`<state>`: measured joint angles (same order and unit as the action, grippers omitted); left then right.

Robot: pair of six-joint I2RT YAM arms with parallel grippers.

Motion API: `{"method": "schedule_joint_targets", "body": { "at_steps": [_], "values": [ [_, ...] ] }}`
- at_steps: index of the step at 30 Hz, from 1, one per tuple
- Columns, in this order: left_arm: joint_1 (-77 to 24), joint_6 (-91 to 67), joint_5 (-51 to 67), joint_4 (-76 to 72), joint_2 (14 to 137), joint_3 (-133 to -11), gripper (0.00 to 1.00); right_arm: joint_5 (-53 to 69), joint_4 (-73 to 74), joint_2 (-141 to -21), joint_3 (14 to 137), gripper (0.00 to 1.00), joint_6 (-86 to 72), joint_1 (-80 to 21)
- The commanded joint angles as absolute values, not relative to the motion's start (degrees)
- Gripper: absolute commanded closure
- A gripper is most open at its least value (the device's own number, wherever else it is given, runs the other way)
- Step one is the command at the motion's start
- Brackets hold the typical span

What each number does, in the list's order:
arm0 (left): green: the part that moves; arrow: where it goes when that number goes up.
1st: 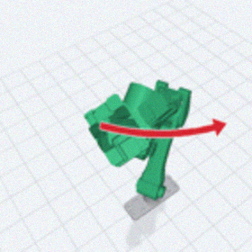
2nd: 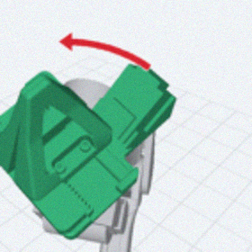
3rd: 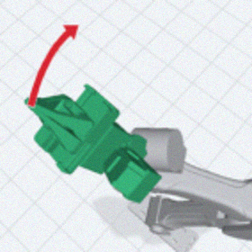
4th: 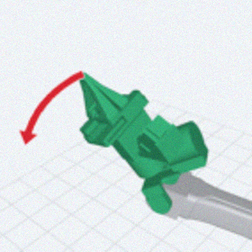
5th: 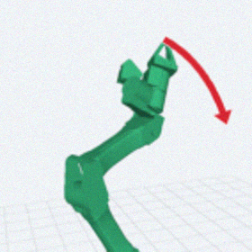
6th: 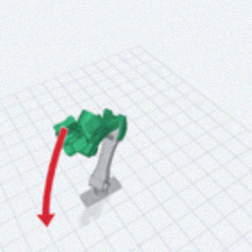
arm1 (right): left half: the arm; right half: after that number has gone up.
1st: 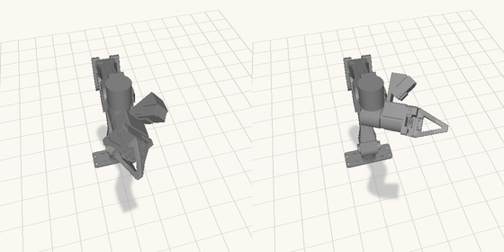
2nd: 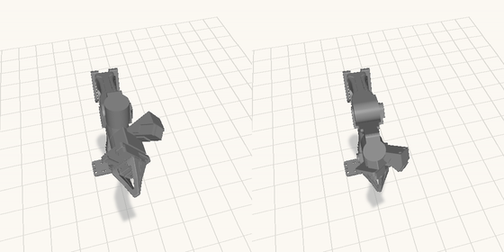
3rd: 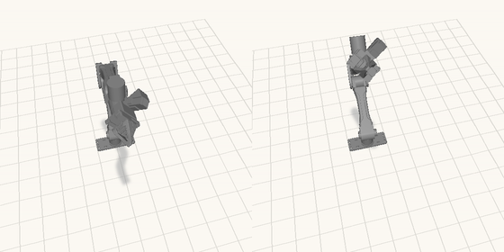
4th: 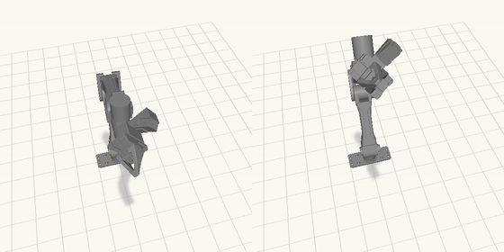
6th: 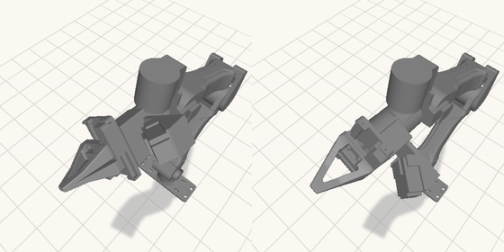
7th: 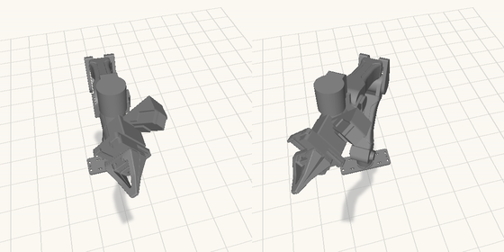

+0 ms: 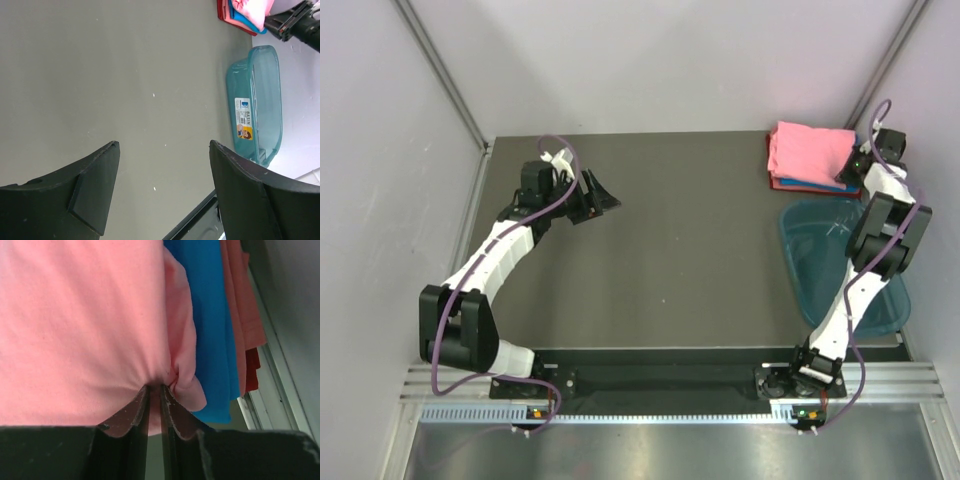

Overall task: Fold and stack the t-shirts
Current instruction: Neatly place the folded tshirt to the corner

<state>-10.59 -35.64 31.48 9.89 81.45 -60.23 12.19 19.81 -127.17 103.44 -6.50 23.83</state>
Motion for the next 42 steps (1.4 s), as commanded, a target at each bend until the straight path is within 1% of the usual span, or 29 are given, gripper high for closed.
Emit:
{"method": "schedule_joint_targets", "body": {
  "at_steps": [1, 6, 11, 12, 15, 16, 18, 19, 21, 22, 23, 24, 25, 26, 27, 28, 30, 33, 34, 36, 37, 38, 40, 42],
  "values": [
    [-10.8, -34.6, 32.1, 7.7, 79.6, -62.2, 0.23, 8.0, 19.2, -125.7, 100.6, 0.86, -7.6, 25.0],
    [-10.8, -35.1, 32.3, 7.2, 79.6, -62.1, 0.23, 8.7, 14.9, -120.3, 93.0, 0.88, -8.6, 25.1],
    [-10.8, -34.5, 31.7, 7.9, 78.7, -62.1, 0.23, 8.8, 16.8, -118.6, 94.3, 0.87, -8.8, 25.2],
    [-10.8, -34.5, 31.6, 8.0, 78.4, -62.1, 0.23, 9.0, 17.6, -117.5, 95.2, 0.87, -8.9, 25.3],
    [-10.7, -34.3, 31.0, 8.0, 77.8, -62.2, 0.23, 8.3, 20.5, -112.9, 95.5, 0.78, -9.8, 25.2],
    [-10.7, -34.4, 31.1, 8.0, 77.7, -62.4, 0.23, 8.1, 21.3, -111.3, 95.5, 0.73, -10.1, 25.3],
    [-10.7, -34.6, 31.4, 7.8, 77.2, -63.3, 0.23, 8.9, 24.3, -106.8, 95.6, 0.65, -10.6, 25.2],
    [-10.6, -35.1, 32.1, 7.9, 77.0, -63.7, 0.23, 11.5, 26.0, -105.4, 95.6, 0.56, -11.0, 25.2],
    [-10.6, -35.6, 32.3, 7.8, 75.9, -64.9, 0.23, 14.8, 32.0, -100.9, 95.7, 0.48, -12.0, 25.0],
    [-10.5, -36.2, 32.1, 7.7, 75.6, -65.4, 0.23, 15.8, 33.0, -99.0, 94.8, 0.42, -12.5, 24.4],
    [-10.5, -36.6, 32.1, 7.6, 75.2, -65.8, 0.23, 16.9, 33.4, -96.6, 93.4, 0.39, -12.7, 23.9],
    [-10.5, -36.9, 32.1, 7.0, 74.3, -66.4, 0.23, 17.6, 33.7, -91.5, 89.9, 0.34, -13.8, 23.5],
    [-10.5, -37.2, 32.3, 5.9, 73.6, -66.3, 0.22, 19.2, 33.5, -88.7, 87.8, 0.26, -13.9, 22.3],
    [-10.5, -37.1, 32.6, 4.5, 72.9, -65.9, 0.22, 19.9, 33.3, -86.0, 84.1, 0.11, -13.8, 21.7],
    [-10.5, -37.2, 32.9, 3.0, 70.9, -64.6, 0.22, 20.2, 33.3, -81.0, 82.5, 0.01, -14.2, 21.2],
    [-10.4, -36.5, 33.4, 0.5, 69.8, -63.9, 0.22, 21.3, 33.1, -78.7, 80.8, 0.00, -14.6, 20.1],
    [-10.4, -35.7, 33.3, 0.6, 67.1, -63.0, 0.21, 25.5, 32.4, -72.7, 75.7, 0.00, -16.0, 18.7],
    [-10.2, -33.4, 33.7, 9.0, 66.6, -66.0, 0.20, 30.0, 31.0, -66.1, 69.9, 0.01, -18.9, 15.0],
    [-10.2, -32.3, 35.0, 13.6, 66.9, -67.0, 0.19, 31.5, 30.0, -64.4, 68.3, 0.00, -19.3, 12.4],
    [-10.2, -31.7, 39.5, 15.8, 67.1, -68.0, 0.19, 32.8, 27.6, -59.9, 64.3, 0.00, -21.3, 9.9],
    [-10.2, -31.5, 40.4, 16.6, 66.6, -67.7, 0.01, 32.7, 26.8, -58.3, 62.9, 0.00, -22.1, 7.5],
    [-10.2, -31.4, 41.1, 17.0, 65.1, -66.2, 0.01, 32.7, 24.6, -55.4, 59.8, 0.00, -23.0, 6.3],
    [-10.2, -30.6, 41.0, 17.0, 62.8, -64.4, 0.01, 33.2, 24.3, -52.9, 57.5, 0.00, -23.9, 4.3],
    [-10.2, -29.5, 38.3, 17.6, 58.7, -62.3, 0.01, 33.7, 25.7, -50.3, 55.6, 0.00, -22.6, 4.1]
  ]
}}
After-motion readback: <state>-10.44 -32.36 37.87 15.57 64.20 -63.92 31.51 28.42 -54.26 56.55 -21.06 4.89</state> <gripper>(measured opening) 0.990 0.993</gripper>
